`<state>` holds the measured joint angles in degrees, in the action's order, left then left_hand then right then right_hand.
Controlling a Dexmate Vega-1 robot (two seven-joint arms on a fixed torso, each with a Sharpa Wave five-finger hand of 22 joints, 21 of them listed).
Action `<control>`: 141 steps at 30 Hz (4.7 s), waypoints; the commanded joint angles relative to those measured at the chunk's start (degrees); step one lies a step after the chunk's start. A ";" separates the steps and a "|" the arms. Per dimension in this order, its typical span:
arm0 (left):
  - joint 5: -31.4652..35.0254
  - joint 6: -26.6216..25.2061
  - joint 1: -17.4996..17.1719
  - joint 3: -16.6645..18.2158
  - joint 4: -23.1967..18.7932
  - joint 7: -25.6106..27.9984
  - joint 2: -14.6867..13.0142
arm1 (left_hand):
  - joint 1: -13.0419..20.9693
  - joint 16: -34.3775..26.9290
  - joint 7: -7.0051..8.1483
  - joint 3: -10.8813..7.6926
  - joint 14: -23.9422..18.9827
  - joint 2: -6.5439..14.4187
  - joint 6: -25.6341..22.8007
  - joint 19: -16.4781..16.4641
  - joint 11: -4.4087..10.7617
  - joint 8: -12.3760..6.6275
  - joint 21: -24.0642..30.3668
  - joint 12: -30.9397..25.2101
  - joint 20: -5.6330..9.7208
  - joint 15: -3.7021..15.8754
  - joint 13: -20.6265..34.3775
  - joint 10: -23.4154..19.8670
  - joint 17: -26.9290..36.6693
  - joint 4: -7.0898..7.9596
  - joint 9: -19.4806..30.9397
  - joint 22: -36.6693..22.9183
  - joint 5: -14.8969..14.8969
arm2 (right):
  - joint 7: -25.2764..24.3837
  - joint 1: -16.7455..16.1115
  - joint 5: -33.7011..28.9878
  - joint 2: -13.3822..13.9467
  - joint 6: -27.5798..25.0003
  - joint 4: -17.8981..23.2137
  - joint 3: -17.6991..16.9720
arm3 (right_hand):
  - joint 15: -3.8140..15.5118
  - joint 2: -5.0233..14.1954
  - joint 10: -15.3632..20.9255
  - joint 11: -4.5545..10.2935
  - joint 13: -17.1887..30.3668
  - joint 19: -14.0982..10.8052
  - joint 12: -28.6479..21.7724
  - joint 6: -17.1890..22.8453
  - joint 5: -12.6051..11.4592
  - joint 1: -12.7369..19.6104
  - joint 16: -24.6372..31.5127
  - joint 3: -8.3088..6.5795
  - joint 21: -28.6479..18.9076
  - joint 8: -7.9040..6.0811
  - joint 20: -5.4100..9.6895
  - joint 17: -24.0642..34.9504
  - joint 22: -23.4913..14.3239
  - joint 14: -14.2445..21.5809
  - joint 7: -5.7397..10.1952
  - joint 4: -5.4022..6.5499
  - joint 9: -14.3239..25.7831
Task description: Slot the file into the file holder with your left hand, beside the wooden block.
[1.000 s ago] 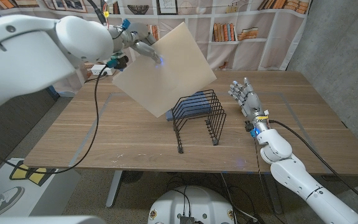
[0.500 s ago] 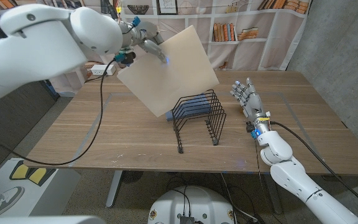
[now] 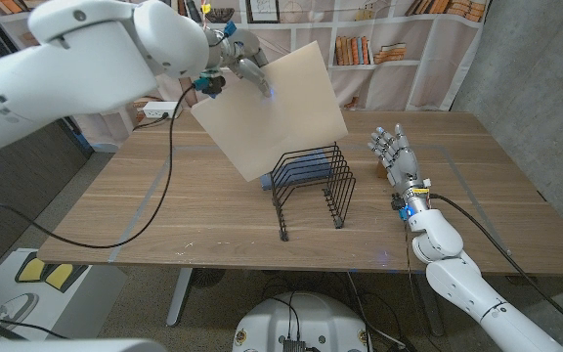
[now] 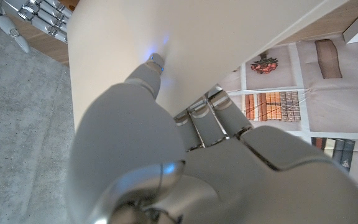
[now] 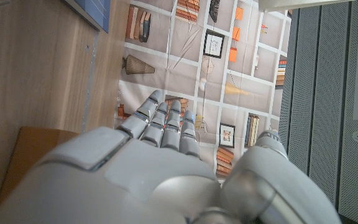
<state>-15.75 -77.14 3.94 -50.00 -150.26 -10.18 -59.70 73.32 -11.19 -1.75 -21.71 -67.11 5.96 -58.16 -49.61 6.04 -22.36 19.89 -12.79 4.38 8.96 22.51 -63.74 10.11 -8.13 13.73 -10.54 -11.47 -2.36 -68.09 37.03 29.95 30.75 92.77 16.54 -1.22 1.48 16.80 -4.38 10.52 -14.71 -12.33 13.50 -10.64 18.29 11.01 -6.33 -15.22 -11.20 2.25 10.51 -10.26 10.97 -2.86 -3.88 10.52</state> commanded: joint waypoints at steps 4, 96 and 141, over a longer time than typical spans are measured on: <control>-5.32 -2.85 8.79 -9.74 1.79 6.65 3.76 | -0.09 -0.12 -1.98 -0.75 -0.45 -0.46 -1.55 -0.53 -0.87 0.09 0.30 -0.38 -0.95 -1.32 -0.50 -2.00 0.09 0.00 -0.04 -0.14 -0.54 | 2.37 -0.88 2.07 0.63 1.36 -1.10 -1.03 | -0.15 0.61 0.45 0.06 0.14 -0.45 0.07 0.49 -0.39 0.23 -0.10 0.10 0.23 0.05 1.32 0.23 -0.30 0.50 -0.14 -0.30 0.22; 2.38 8.27 23.88 -34.82 25.24 -12.67 23.08 | -1.14 0.43 -2.15 -3.19 2.84 -0.75 -1.12 2.09 -0.84 1.00 -0.27 0.20 -2.26 -2.44 -0.68 -1.08 0.13 -0.06 0.78 -0.40 -1.71 | 2.14 -5.14 3.46 0.76 2.77 -0.09 -4.17 | -0.17 0.96 0.51 0.17 0.14 -0.83 0.11 0.57 -0.36 0.32 -0.15 0.20 1.24 0.05 1.26 0.22 -0.35 0.53 -0.10 -0.63 0.22; 9.84 12.59 25.41 -39.07 33.82 -23.88 29.38 | -1.63 0.60 -2.00 -4.31 4.75 -0.66 -0.23 3.50 -0.31 1.49 -0.53 0.47 -2.76 -3.15 -0.35 0.10 0.18 0.03 1.19 -0.47 -1.84 | 1.76 -5.93 3.79 0.21 3.51 -0.56 -4.44 | -0.13 1.08 0.61 0.18 0.14 -1.00 0.10 0.56 -0.33 0.30 -0.16 0.27 1.66 0.07 1.26 0.22 -0.38 0.54 -0.07 -0.77 0.21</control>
<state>-7.25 -65.26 30.65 -89.98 -116.55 -33.23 -29.98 71.96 -10.55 -3.08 -25.58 -62.79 5.37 -57.83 -46.20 5.46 -21.04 19.48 -12.33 1.61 5.75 21.99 -63.68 10.13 -8.20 14.80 -10.80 -13.01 -0.29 -73.90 41.09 30.24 34.16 92.08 12.16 -1.22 2.00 16.85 -4.33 10.52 -15.11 -12.33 13.70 -10.64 18.37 11.01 -5.85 -13.93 -11.20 2.25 10.51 -10.53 10.97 -3.07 -4.35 10.52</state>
